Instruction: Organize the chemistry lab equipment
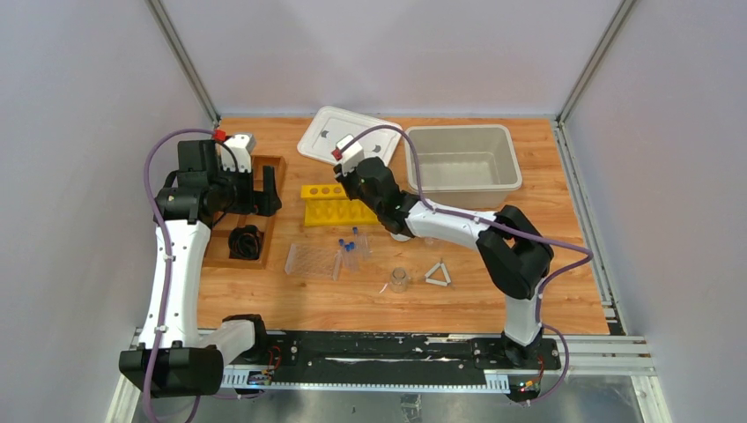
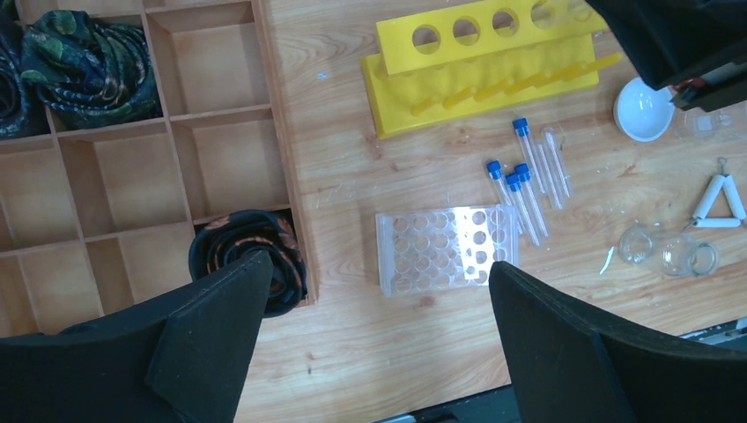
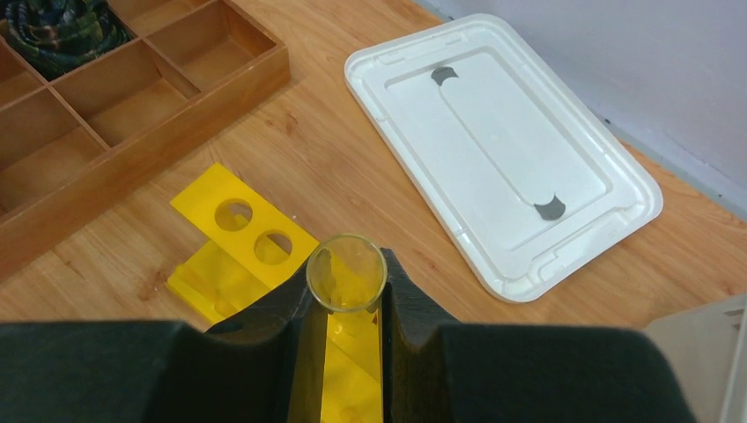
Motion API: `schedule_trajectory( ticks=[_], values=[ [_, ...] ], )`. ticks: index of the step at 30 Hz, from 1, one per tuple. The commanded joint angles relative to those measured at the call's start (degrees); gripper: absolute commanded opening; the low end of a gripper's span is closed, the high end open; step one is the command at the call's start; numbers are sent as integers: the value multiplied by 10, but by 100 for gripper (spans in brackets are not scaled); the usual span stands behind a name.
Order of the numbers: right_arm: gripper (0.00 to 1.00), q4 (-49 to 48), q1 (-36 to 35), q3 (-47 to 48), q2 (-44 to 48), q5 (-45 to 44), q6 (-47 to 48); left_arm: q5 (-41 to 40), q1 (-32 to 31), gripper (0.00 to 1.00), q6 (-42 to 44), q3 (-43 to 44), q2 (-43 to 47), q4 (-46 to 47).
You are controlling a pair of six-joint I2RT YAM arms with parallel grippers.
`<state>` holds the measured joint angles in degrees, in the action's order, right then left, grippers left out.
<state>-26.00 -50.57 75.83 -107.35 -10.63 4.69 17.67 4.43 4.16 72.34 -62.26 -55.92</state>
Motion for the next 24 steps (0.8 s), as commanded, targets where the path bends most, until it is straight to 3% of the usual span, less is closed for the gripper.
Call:
schedule_trajectory(
  ticks=[1,19,24],
  values=[
    [0,-53,6,-22,-16,-11,-18,-4,3,100,6,17,10,-1],
    [0,-130,3,-68,-42,-19,1,-18,4,100,12,25,10,-1],
    [8,-126,2,-71,-40,-13,13,-24,4,100,15,26,10,-1]
  ],
)
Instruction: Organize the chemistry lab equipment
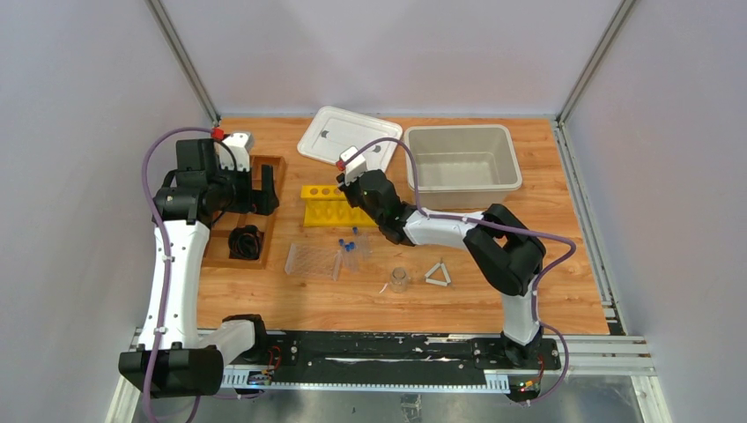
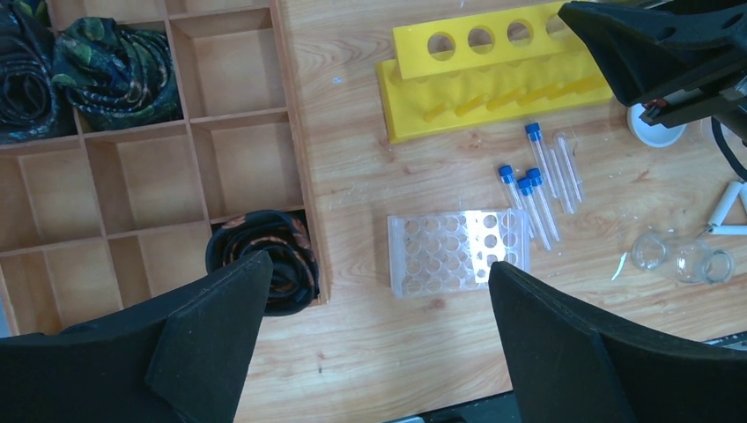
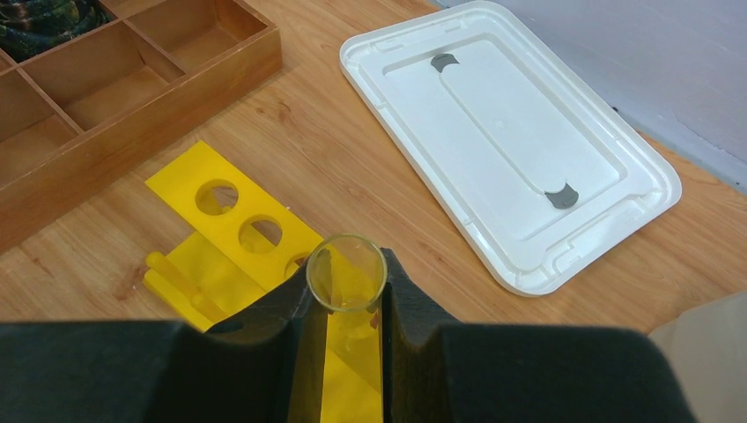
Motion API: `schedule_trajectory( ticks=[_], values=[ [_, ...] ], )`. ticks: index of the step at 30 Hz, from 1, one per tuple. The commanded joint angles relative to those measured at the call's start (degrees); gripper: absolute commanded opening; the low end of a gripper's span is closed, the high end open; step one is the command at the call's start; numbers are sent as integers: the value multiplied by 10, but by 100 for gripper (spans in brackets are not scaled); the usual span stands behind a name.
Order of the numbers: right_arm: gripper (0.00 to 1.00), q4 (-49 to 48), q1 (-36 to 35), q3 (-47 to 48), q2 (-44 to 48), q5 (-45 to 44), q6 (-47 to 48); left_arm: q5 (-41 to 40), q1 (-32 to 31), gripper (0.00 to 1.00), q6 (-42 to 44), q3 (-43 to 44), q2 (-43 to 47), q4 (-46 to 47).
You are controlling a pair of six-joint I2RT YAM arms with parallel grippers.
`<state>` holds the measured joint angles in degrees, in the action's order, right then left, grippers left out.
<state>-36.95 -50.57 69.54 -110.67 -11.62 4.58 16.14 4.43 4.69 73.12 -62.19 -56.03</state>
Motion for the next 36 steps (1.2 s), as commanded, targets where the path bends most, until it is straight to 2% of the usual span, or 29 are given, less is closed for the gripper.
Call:
schedule_trajectory(
  ticks=[1,2,4,7,8,11,12,14,16,20,22,28,33,36],
  values=[
    [12,-9,2,-8,-1,-3,13,-9,4,100,11,18,9,0],
    [20,-3,1,-8,7,-2,10,-10,3,100,11,18,9,0],
    [48,15,1,-6,31,-2,1,-10,4,100,11,18,9,1],
    [56,51,1,-4,77,11,-10,-8,4,100,10,24,9,0],
    [61,63,-1,-3,92,12,-15,-7,4,100,10,26,10,0],
    [88,120,-8,10,135,5,-30,-6,4,100,7,33,10,0],
    [90,139,-12,13,154,-4,-35,-5,4,100,7,35,11,1],
    [87,191,-21,22,179,-27,-59,-5,4,100,6,38,13,1],
    [76,280,-26,46,194,-48,-112,-5,3,100,6,40,15,0],
    [43,459,-34,73,205,-55,-230,-3,4,100,7,43,17,1],
    [35,489,-45,54,210,-54,-270,0,4,100,6,45,16,1],
    [27,504,-66,-4,191,-32,-343,-1,4,100,4,47,15,0],
    [29,511,-72,8,130,-25,-360,-1,3,100,5,48,21,0],
    [25,507,-72,17,97,-21,-364,-1,4,100,6,46,26,0]
  ],
)
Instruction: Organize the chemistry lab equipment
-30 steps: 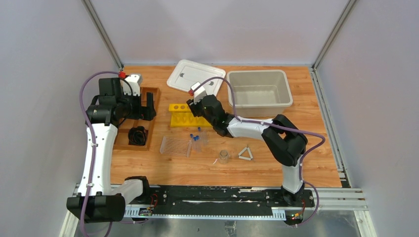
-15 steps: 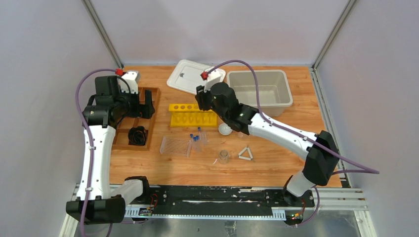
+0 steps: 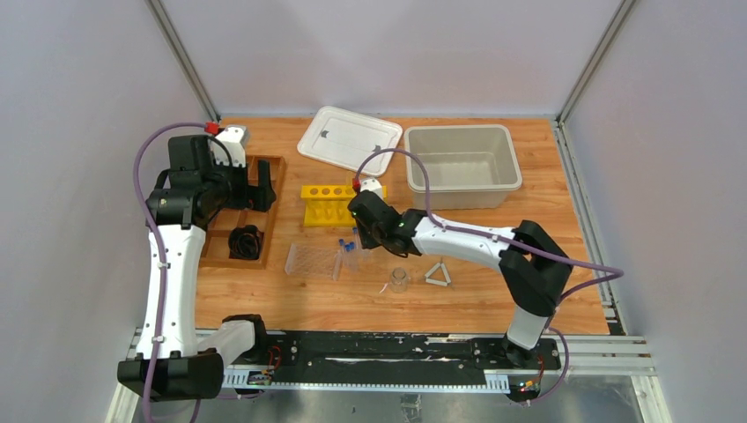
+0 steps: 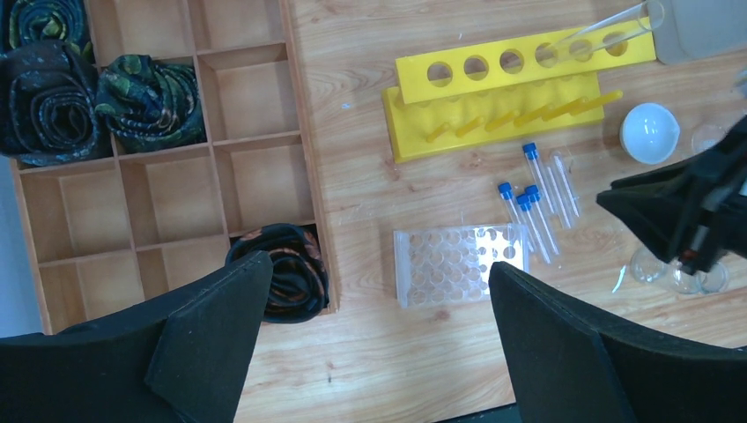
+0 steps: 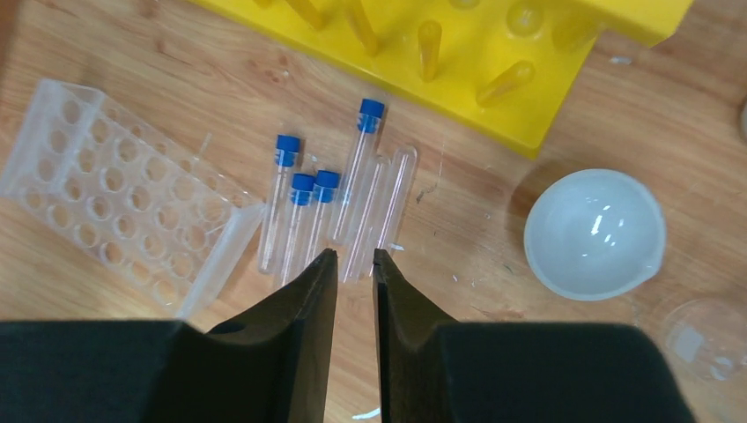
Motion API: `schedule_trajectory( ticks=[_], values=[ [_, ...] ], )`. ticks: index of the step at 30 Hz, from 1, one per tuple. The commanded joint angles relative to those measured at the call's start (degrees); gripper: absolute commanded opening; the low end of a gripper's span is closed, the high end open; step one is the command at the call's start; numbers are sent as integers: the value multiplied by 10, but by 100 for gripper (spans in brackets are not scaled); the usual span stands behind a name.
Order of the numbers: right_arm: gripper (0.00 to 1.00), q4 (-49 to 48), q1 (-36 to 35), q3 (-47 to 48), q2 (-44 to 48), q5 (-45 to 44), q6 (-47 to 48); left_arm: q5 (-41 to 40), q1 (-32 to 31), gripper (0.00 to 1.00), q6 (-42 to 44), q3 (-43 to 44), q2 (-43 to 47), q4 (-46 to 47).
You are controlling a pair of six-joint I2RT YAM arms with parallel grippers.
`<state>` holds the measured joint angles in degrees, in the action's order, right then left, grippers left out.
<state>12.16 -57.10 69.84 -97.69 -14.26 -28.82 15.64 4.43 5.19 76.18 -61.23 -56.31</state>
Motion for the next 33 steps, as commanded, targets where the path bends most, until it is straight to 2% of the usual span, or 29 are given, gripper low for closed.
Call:
schedule_trajectory(
  ticks=[1,6,11,14,21,33],
  values=[
    [23,16,-6,17,-43,7,-32,5,4,100,1,14,17,2],
    [15,14,-6,21,-77,-21,-36,8,3,100,1,12,18,3],
    [11,6,-6,21,-96,-43,-36,14,4,100,3,12,14,3],
    [12,1,-4,20,-106,-49,-37,20,4,100,2,13,13,3],
    [22,-15,5,8,-121,-44,-47,22,4,100,2,16,12,3],
    [20,-35,9,-16,-134,-44,-59,21,3,100,1,14,16,3]
  ],
)
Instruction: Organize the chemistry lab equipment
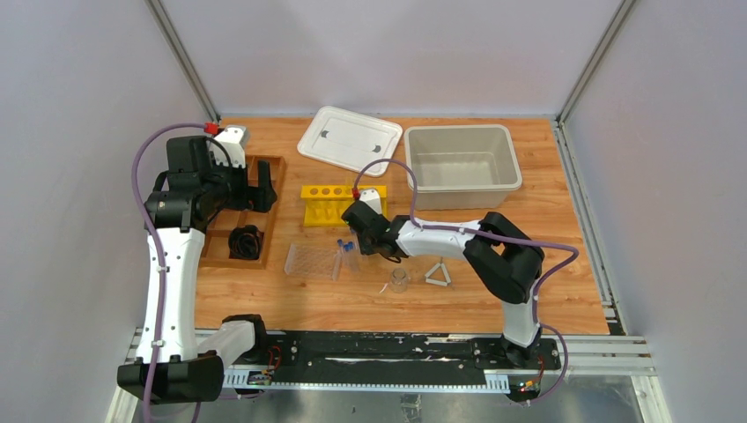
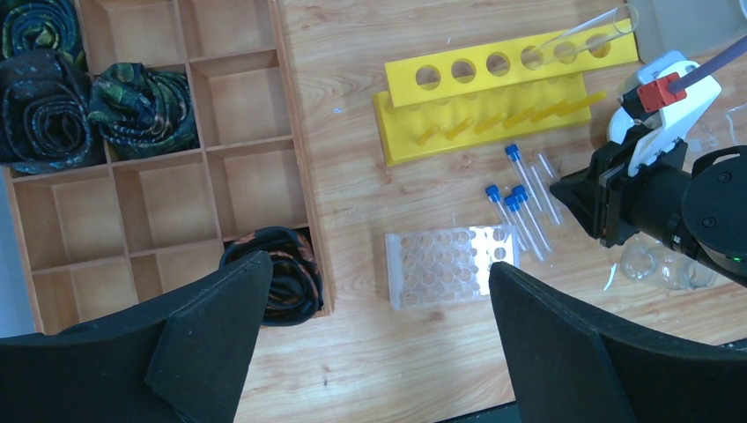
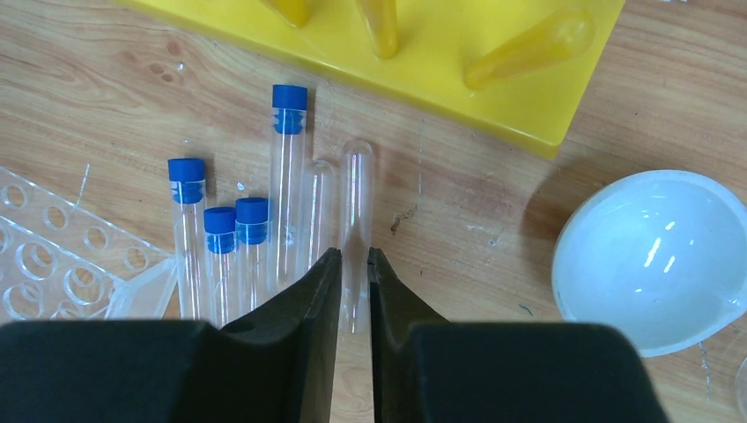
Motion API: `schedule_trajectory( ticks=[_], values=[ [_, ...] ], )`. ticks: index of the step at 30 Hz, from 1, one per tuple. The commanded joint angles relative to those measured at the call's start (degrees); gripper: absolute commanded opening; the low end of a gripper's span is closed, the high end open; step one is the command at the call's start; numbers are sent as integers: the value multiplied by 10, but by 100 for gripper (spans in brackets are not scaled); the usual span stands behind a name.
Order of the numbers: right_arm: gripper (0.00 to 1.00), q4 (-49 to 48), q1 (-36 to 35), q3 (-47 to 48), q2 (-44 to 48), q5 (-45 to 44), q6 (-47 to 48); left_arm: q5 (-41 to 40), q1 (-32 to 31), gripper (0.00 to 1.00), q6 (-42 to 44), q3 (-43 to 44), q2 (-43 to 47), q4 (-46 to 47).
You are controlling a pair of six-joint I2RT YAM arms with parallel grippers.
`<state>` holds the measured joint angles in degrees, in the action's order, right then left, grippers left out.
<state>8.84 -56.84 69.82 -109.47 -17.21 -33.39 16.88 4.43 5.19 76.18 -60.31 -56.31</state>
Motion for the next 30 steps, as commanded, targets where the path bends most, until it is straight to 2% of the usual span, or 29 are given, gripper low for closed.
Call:
schedule_trajectory(
  ticks=[1,5,10,11,15,16,23,30],
  values=[
    [20,-1,9,-17,-17,-13,-13,9,4,100,1,14,7,3],
    [28,-3,13,-25,-13,-7,-12,10,4,100,-1,16,8,2],
    [32,-3,12,-32,-3,-5,-5,15,3,100,-9,22,6,2],
    [29,-3,13,-31,-1,-3,-5,19,3,100,-11,22,6,2],
    [4,-7,12,-38,26,1,-3,29,4,100,-15,25,9,2],
    [0,-6,12,-40,38,2,-4,30,4,100,-15,25,10,2],
    [0,-18,6,-60,161,25,-6,50,4,100,-14,24,17,-1],
    [0,-151,-31,-62,274,30,-18,120,4,100,-16,22,33,-1]
  ],
)
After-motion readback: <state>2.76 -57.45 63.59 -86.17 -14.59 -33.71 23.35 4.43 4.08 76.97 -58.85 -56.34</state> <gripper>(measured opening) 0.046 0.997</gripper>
